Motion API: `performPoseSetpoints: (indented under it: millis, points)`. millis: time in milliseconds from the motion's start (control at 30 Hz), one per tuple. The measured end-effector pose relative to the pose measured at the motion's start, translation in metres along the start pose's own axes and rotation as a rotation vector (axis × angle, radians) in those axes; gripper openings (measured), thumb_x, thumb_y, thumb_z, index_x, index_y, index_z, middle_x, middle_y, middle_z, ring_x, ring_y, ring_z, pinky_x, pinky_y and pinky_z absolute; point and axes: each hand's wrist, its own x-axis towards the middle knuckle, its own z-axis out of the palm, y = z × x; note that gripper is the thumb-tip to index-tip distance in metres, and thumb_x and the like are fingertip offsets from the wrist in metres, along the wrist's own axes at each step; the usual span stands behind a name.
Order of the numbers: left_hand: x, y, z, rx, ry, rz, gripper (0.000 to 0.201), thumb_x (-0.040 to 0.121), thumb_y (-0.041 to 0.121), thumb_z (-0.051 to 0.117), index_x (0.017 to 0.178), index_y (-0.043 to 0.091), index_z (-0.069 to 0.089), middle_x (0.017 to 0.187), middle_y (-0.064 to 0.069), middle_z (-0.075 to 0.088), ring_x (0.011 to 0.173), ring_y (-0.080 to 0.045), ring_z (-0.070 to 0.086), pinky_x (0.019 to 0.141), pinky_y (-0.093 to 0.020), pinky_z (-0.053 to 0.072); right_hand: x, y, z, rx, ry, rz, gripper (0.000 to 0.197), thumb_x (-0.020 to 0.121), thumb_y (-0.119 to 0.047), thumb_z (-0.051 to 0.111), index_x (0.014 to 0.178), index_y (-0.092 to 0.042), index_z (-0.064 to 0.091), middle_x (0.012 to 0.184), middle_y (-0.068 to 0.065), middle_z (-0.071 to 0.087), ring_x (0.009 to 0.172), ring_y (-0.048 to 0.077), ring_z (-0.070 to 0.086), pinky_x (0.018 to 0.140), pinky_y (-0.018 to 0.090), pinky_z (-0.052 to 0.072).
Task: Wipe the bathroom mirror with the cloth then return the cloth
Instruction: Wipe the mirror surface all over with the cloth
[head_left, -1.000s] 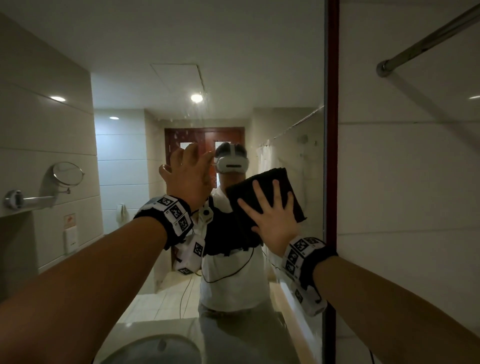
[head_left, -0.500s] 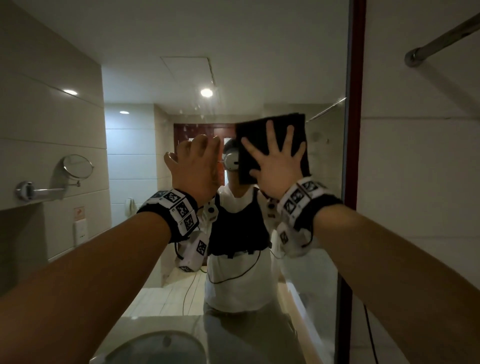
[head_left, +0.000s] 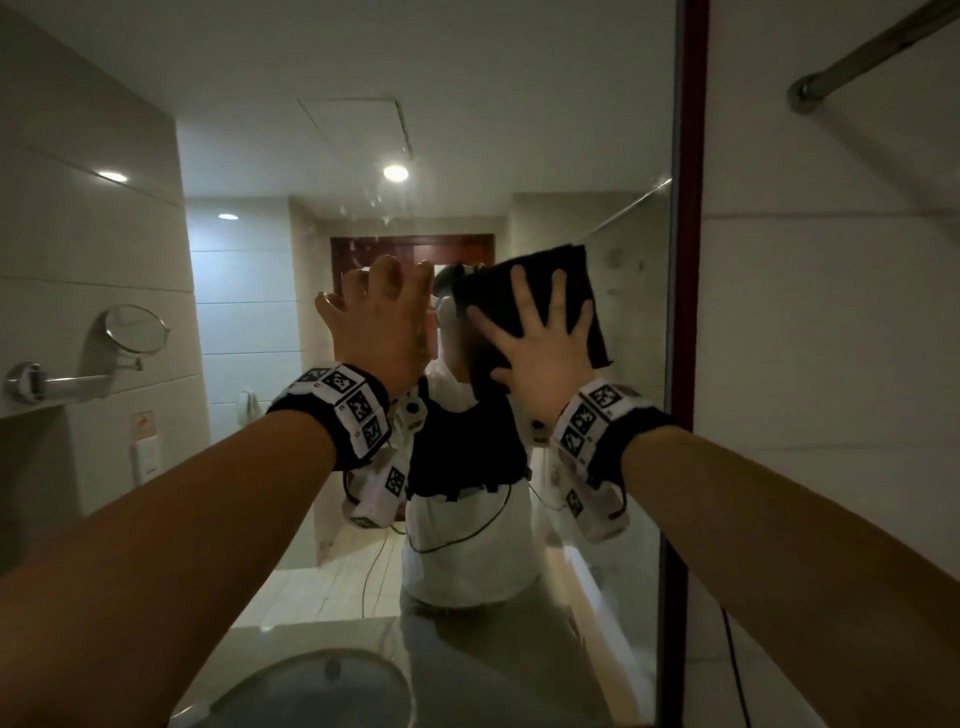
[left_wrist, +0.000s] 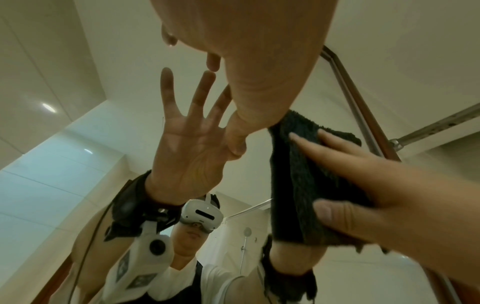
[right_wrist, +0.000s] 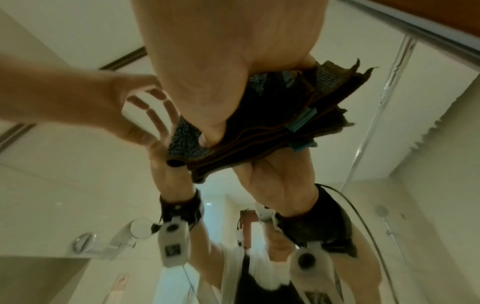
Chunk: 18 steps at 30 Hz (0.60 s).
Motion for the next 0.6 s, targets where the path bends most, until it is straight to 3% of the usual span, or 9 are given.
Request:
performPoseSetpoints:
  millis: [267,467,600]
  points:
    - [-0.001,0.009,-0.016,0.036,-0.101,0.004,0.071,0.076,0.043,0.07,0.138,0.035,0.035,0.143,-0.009,0.034,0.124,-0.043,0.039,0.1,-0.067,0.028,-0.042,-0.004,0.033,-0.061,-0.055,-0.059,0.09,0.092,-0.055,0.053,0.147,-0.052,-0.019,0.154,0.008,-0.041,0.137,0.052,-0.032,0.108,0.078,-0.004]
    - [0.011,0.006,-0.023,0.048,-0.091,0.007,0.05,0.079,0.037,0.068,0.125,0.035,0.049,0.137,-0.007,0.04,0.119,-0.04,0.042,0.103,-0.068,0.026,-0.031,0.003,0.026,-0.028,-0.044,-0.078,0.089,0.092,-0.054,0.054,0.146,-0.054,-0.017,0.154,0.005,-0.041,0.138,0.05,-0.034,0.108,0.076,-0.007]
    - [0.015,0.005,-0.014,0.026,-0.03,0.033,0.04,0.077,0.036,0.067,0.116,0.033,0.057,0.138,-0.007,0.04,0.127,-0.038,0.035,0.102,-0.068,0.027,-0.004,0.019,0.001,0.013,-0.014,-0.033,0.089,0.092,-0.054,0.054,0.147,-0.055,-0.015,0.155,0.004,-0.039,0.14,0.049,-0.03,0.11,0.075,-0.002]
